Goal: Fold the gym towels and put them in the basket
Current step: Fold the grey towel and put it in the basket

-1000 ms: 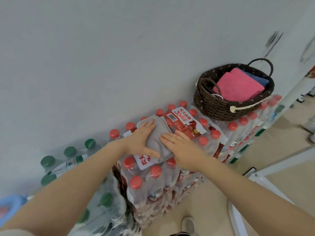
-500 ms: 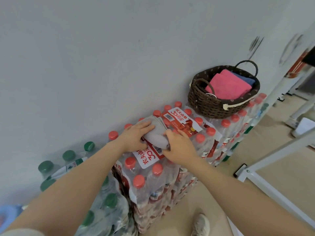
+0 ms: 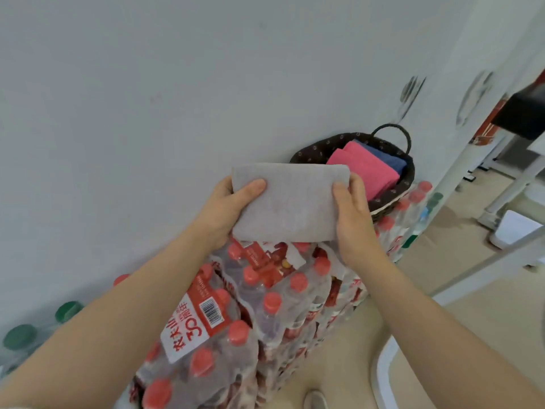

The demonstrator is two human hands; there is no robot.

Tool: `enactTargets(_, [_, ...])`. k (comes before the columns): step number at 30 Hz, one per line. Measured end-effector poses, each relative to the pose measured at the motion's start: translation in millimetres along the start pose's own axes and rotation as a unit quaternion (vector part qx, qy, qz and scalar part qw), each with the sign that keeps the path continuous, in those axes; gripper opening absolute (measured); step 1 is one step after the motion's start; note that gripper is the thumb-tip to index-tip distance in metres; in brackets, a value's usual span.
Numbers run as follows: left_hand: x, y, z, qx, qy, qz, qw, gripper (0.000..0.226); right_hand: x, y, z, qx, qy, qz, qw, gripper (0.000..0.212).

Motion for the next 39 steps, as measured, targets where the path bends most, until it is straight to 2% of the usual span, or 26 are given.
enactTargets(3, [-28.3, -35.1, -30.1, -0.052, -0.045, -0.017, 0.997, 0.014, -34.6, 33.5, 16.3, 0.103, 0.086, 0.046, 0.99, 0.077])
enactTargets(4, [-42.3, -43.8, -39.0, -0.094, -0.067, -0.029, 0.993, 0.019, -48.1, 44.6, 19.7, 0.129, 0.09, 0.049, 0.986, 0.087])
enactTargets(6, [-69.9, -60.8, -54.2, -0.162, -0.086, -0.04, 0.982, 0.022, -74.7, 67.2, 21.9, 0.151, 0.071, 0.043, 0.985, 0.078])
enactTargets(8, [-97.7, -77.1, -59.6, -0.204, -0.052, -0.01, 0.978, 0.025, -97.8, 87.7, 15.7, 0.165, 0.041, 0.041, 0.985, 0.058])
enactTargets(10, [-119.2, -92.9, -55.5, -0.245, 0.031, 0.069, 0.966, 0.032, -115.9, 107.2, 2.0, 0.217, 0.01, 0.06, 0.974, 0.05])
enactTargets(13, [-139.4, -111.8, -41.6, -0.343, 0.163, 0.195, 0.904, 0.04, -135.0, 134.1, -19.7, 0.303, -0.043, 0.112, 0.945, 0.05])
enactTargets(15, [-153.8, -118.6, -37.3, -0.402, 0.18, 0.189, 0.878, 0.04, -145.1, 145.4, -30.9, 0.328, -0.053, 0.154, 0.931, 0.048])
enactTargets(17, [-170.6, -121.2, -35.7, -0.443, 0.171, 0.146, 0.868, 0.038, -154.4, 149.6, -37.2, 0.347, -0.047, 0.186, 0.918, 0.047])
enactTargets(19, [-189.5, -120.8, -31.8, -0.51, 0.164, 0.094, 0.839, 0.042, -160.0, 146.3, -39.7, 0.368, -0.033, 0.234, 0.899, 0.05])
enactTargets(21, [-205.4, -119.3, -24.4, -0.579, 0.163, 0.049, 0.798, 0.044, -162.3, 139.2, -44.0, 0.412, 0.0, 0.308, 0.858, 0.068])
enactTargets(24, [-222.2, -121.3, -12.9, -0.641, 0.135, 0.015, 0.756, 0.033, -165.3, 129.6, -50.6, 0.549, 0.1, 0.39, 0.732, 0.092])
enactTargets(26, [-227.3, -123.8, -2.3, -0.681, 0.141, 0.025, 0.718, 0.031, -166.9, 125.4, -54.2, 0.601, 0.138, 0.414, 0.669, 0.091])
enactTargets(28, [-229.0, -128.0, 10.1, -0.702, 0.184, 0.065, 0.685, 0.028, -165.1, 121.4, -57.4, 0.624, 0.167, 0.441, 0.624, 0.084])
enactTargets(31, [-235.5, -131.6, 20.8, -0.738, 0.259, 0.052, 0.621, 0.037, -164.3, 117.0, -59.5, 0.638, 0.177, 0.465, 0.588, 0.065])
enactTargets(33, [-236.8, -133.4, 23.1, -0.748, 0.293, 0.039, 0.594, 0.043, -167.0, 112.5, -57.7, 0.65, 0.177, 0.452, 0.584, 0.058])
enactTargets(35, [-236.2, -132.9, 23.3, -0.76, 0.294, 0.068, 0.576, 0.047, -168.3, 103.8, -55.8, 0.667, 0.219, 0.439, 0.56, 0.061])
enactTargets(37, [-235.8, -129.7, 21.1, -0.76, 0.271, 0.103, 0.581, 0.041, -167.3, 90.9, -58.5, 0.656, 0.301, 0.445, 0.53, 0.06])
enactTargets(39, [-231.5, -128.6, 14.2, -0.748, 0.249, 0.117, 0.604, 0.029, -162.8, 80.9, -63.9, 0.614, 0.351, 0.497, 0.503, 0.042])
Point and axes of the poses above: each hand's wrist, its own x-axis away from the middle knuckle, its own y-axis out of the back of the hand, z = x × y, the point moved 3 cm from there along -x, towards the middle knuckle, and after that the axes turned 10 degrees about y, right-handed, at the moved point
